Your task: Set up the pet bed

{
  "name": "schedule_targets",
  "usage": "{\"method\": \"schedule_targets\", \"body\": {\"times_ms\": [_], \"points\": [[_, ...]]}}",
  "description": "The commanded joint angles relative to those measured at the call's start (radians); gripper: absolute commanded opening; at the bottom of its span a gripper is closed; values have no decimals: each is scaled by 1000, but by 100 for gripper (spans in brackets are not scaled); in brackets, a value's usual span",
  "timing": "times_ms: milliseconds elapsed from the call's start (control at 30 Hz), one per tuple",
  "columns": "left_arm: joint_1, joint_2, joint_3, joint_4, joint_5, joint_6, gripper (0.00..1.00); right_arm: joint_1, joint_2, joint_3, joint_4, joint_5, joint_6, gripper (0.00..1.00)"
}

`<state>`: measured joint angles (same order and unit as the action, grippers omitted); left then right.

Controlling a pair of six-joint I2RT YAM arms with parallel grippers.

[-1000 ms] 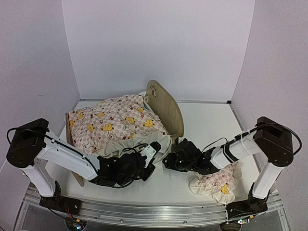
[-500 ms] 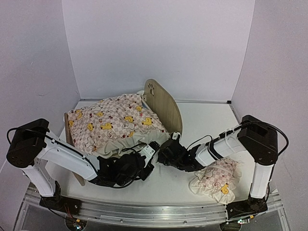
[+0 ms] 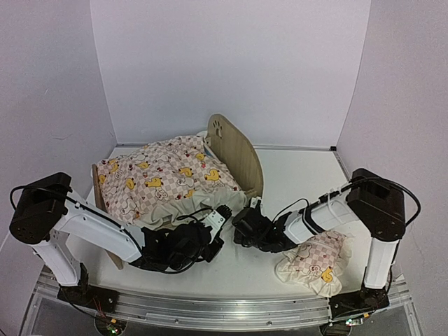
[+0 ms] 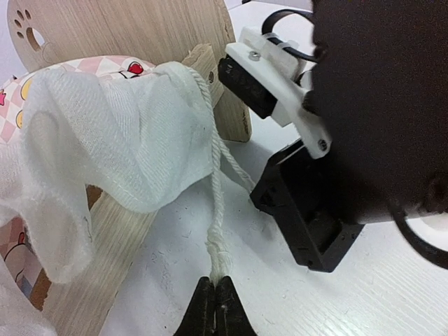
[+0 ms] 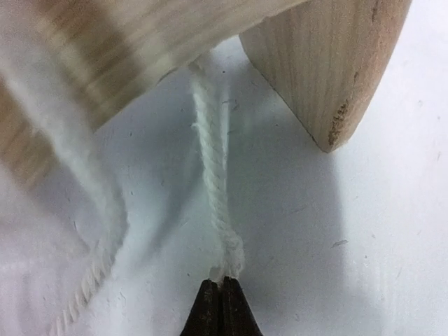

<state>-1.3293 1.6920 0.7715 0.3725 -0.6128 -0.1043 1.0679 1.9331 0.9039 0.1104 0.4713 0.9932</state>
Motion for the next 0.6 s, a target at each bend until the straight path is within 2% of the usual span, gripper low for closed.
{"method": "schedule_targets", "body": {"times_ms": [0,100,267,433,467,533,567], "points": [[4,-9,4,20,13,-7,0,7,-111,-94,-40,-50,-112,0],[5,-6,7,21,54,-10,0,6,-215,-167,-12,-64,-204,0],[4,40,46,36,202,-27,0,0,-404,-259,42,-204,-357,0],[15,121,92,55,268,-104,0,-31,-517,-311,48,-317,-366,0],[18,128,97,58,293,-109,9,-34,-535,-318,57,-342,-371,0],[20,117,94,76,335,-113,40,-38,-549,-313,74,-399,-389,0],[19,103,78,103,355,-116,48,-37,-554,-310,89,-422,-392,0]]}}
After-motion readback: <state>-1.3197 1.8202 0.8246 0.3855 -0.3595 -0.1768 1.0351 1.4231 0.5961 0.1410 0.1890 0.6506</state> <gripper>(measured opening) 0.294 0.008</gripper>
